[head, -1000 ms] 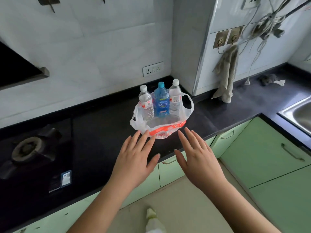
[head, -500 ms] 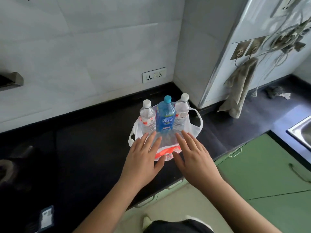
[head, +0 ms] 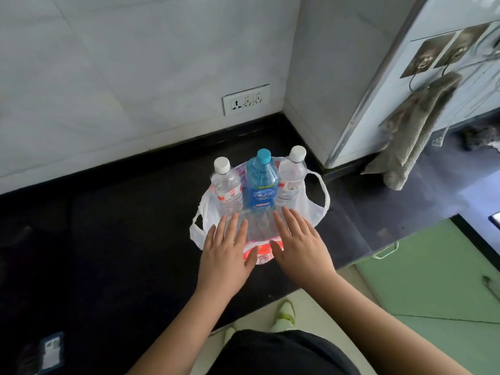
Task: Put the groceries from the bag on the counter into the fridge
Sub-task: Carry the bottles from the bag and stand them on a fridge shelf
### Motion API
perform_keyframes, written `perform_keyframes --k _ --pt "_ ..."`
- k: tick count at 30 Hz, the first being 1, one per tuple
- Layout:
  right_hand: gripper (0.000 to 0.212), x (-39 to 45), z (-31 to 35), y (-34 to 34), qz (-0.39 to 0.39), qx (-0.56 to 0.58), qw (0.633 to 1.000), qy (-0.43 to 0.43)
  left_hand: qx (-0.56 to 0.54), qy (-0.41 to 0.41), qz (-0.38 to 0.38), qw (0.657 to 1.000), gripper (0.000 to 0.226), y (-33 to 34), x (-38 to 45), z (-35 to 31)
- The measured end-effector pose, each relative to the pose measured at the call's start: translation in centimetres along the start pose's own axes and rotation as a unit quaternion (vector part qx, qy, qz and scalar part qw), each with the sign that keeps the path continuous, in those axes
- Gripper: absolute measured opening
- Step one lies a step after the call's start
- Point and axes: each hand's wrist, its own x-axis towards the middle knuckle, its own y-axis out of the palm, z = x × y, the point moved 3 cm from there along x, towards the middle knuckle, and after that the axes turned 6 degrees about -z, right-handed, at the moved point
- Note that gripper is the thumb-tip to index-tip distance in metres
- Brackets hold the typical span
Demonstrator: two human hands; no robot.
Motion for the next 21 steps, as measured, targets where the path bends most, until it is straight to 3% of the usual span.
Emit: perform_keyframes --k 8,12,16,21 --pt "0.066 3.0 -2.9 2.5 0.04 -0.012 0.998 -0.049 -0.025 -0.034 0.003 0.999 0.066 2.3 2.9 0.5" --pt "0.06 4.0 -3.3 3.0 0.026 0.016 0.998 -0.059 -0.103 -0.064 -0.023 0.992 0.06 3.0 3.3 0.3" --pt "0.055 5.1 -4.3 3.5 0.044 0.164 0.985 0.008 -0.247 -0.181 -0.046 0.951 0.044 4.0 3.9 0.7" --pt "0.061 6.2 -6.0 4.3 0.094 0.284 0.942 0.153 -0.356 -0.331 -0.013 0.874 0.052 4.6 5.8 2.1"
